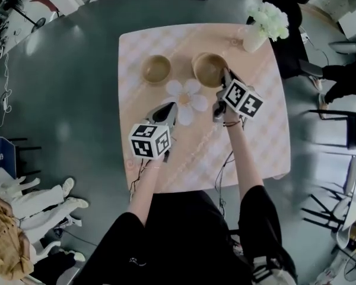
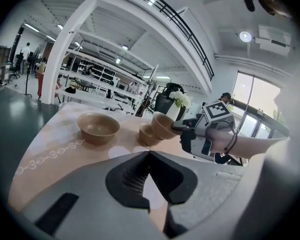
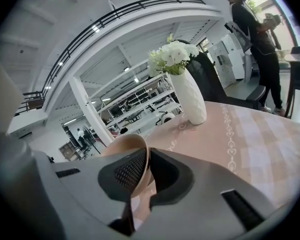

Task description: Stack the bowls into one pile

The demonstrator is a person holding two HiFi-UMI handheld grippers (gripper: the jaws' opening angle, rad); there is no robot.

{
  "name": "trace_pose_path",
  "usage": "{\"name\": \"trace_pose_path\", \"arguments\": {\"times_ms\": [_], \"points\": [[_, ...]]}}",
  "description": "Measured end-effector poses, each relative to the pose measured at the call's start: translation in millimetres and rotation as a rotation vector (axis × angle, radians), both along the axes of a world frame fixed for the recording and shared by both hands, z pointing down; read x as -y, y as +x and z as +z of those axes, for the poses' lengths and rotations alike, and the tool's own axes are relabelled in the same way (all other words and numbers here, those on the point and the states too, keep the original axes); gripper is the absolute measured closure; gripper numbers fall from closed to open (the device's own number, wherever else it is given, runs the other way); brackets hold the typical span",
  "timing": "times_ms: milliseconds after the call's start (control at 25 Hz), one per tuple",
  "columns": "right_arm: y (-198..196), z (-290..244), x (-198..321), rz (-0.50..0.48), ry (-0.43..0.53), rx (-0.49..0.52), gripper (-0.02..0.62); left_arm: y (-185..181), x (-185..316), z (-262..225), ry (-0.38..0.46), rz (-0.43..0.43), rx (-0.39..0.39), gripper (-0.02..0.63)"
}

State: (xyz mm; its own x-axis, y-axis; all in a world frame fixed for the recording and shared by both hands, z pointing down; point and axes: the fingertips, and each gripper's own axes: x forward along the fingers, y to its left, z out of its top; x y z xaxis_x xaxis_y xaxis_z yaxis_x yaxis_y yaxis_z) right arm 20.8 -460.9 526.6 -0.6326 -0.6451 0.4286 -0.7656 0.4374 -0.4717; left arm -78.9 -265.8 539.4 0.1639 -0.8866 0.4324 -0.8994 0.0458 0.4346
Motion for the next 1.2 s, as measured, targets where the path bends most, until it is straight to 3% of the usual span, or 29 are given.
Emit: {"name": "trace_pose_path", "arguments": {"times_ms": [720, 1040, 1200], "points": [[-30.1, 29.8, 29.8, -0.114, 0.059, -0.180, 0.571, -3.8, 16.2, 21.8, -0.057, -0.034, -0.026, 0.609], [-37.5, 29.7, 28.6, -0.181, 0.172, -0.296, 0.568, -1.7, 21.2, 26.6, -0.064, -0.024, -0.039, 0.609], [-35.3, 26.7, 32.8, -0.179, 0.228, -0.349, 0.528, 1.4, 23.5, 27.5, -0.067, -0.019, -0.043, 0.609]]}}
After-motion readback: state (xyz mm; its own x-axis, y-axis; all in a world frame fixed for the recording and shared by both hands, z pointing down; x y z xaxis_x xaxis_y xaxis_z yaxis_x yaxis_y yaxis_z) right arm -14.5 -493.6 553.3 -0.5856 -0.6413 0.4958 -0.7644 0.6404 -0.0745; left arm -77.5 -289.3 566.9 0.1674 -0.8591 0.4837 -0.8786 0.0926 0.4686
